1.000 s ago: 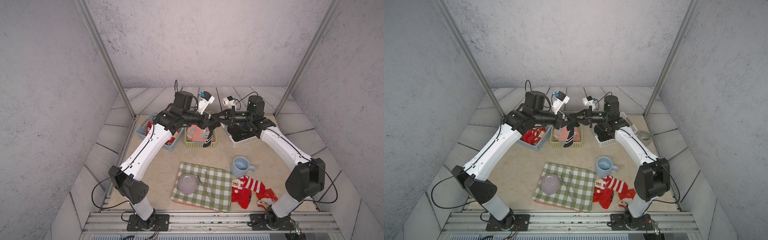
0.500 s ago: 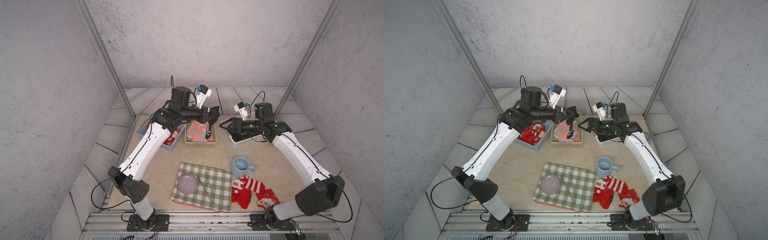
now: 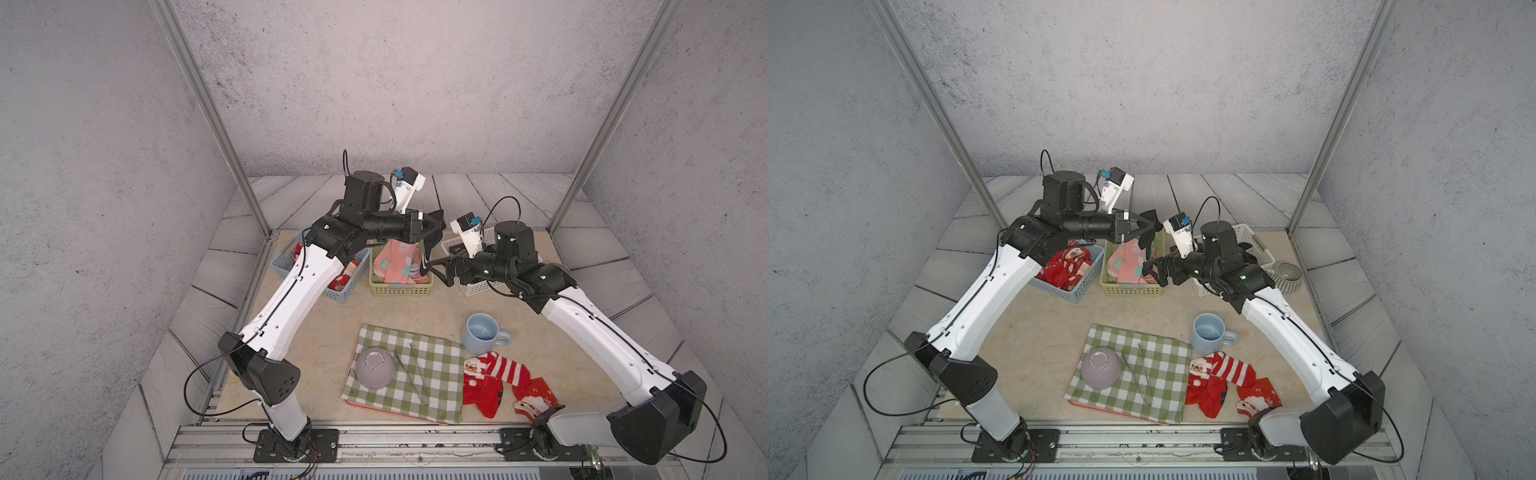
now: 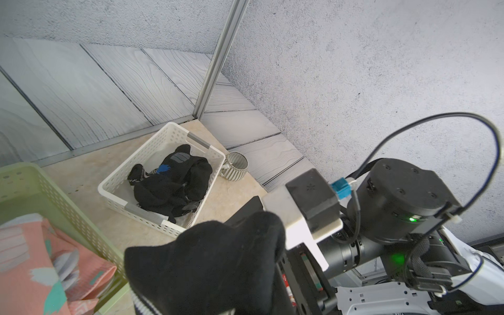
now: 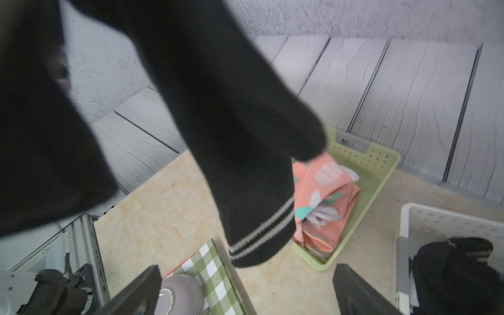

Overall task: Sort the socks into the basket by color
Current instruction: Place the sock in the bin.

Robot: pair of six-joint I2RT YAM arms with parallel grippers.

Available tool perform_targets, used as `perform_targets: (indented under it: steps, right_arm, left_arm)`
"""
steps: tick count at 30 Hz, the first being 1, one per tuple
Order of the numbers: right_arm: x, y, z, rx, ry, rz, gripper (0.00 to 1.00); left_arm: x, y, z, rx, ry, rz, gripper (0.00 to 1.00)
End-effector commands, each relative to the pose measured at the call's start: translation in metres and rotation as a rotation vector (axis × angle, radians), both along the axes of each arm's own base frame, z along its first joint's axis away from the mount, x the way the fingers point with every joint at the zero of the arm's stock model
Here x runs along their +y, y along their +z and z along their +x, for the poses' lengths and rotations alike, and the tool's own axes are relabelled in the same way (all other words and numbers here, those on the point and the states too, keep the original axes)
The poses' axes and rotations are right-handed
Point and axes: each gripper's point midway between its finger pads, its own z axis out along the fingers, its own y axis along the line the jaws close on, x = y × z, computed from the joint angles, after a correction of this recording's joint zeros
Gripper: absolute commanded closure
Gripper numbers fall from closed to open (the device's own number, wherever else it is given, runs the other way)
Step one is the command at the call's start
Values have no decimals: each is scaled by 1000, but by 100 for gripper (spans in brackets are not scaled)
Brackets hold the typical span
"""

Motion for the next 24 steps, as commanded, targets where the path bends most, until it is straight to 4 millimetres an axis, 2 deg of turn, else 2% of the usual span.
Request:
perform_targets:
  steps: [1,3,6,8,10,12,16,17,19,21,23,24]
  right_arm:
    - [-4,33,15,-147,-68,34,2]
    - [-3,42,24,-181,-95,58,11]
    - [-4,42,41,-197,-151,69,32]
    - [-4,42,46,-204,-170,82,54]
    - [-3,43,46,-199,-165,89,80]
    - [-2,46,45,-194,-156,91,100]
    - [-9,49,48,-160,-180,84,100]
    - [-13,45,52,-130,-193,74,100]
    - [-25,38,61,-62,-224,72,100]
    - [-38,30,72,0,-260,79,100]
    - [-53,21,85,63,-301,75,100]
    - [-59,16,89,86,-318,67,100]
  left_arm:
    - [-7,9,-10,-5,-35,-43,100]
    - [-9,11,-14,3,-48,-55,100]
    - [-11,13,-19,2,-57,-62,100]
    - [-11,15,-22,2,-62,-76,100]
    - [-11,16,-23,4,-66,-84,100]
    - [-10,14,-24,9,-63,-82,100]
    - [-8,1,-16,22,-29,-46,98]
    - [-6,-4,-12,26,-13,-32,88]
    - [-1,-10,-5,26,24,-6,60]
    - [5,-18,4,31,62,18,39]
    - [14,-27,16,43,107,38,11]
    - [18,-31,21,49,123,46,1]
